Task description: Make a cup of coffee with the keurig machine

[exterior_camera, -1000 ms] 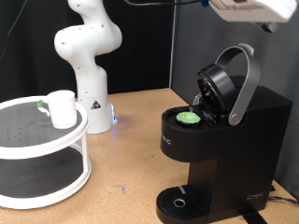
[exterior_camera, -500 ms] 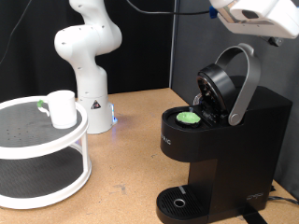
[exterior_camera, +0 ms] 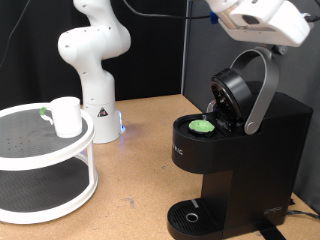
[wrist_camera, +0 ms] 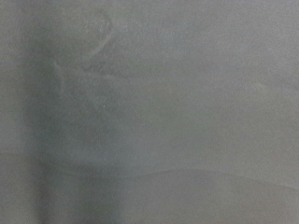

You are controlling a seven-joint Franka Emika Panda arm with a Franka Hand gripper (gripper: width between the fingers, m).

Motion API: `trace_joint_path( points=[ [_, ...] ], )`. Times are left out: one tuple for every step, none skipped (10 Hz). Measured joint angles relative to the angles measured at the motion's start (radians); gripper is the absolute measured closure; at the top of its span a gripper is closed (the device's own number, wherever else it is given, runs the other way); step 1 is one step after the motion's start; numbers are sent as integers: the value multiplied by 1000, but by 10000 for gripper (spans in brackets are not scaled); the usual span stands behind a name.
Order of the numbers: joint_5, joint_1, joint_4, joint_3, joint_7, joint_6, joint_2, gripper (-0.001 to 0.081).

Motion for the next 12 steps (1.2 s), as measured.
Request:
trace_joint_path(
  points=[
    [-2,-7,-9,-8,-8,-10,-10,805],
    [-7,-14,-17,-15,-13,-22,-20,805],
    [-14,-21,-22,-19,-15,-32,-27,805],
    [-21,-24,-25,-26,-15,-42,-36,805],
    [-28,-29,-31,-31,-15,-52,-44,805],
    [-36,-35,-34,-36,-15,-60,-50,805],
    [-42,-39,-35,-40,-15,-66,-53,805],
    [-51,-44,-35,-41,-11,-70,-56,805],
    [-63,-50,-35,-43,-2,-74,-60,805],
    [-74,-57,-35,-46,5,-81,-64,805],
    [-84,-63,-35,-51,12,-92,-67,805],
    [-95,-71,-35,-57,19,-102,-69,805]
  ],
)
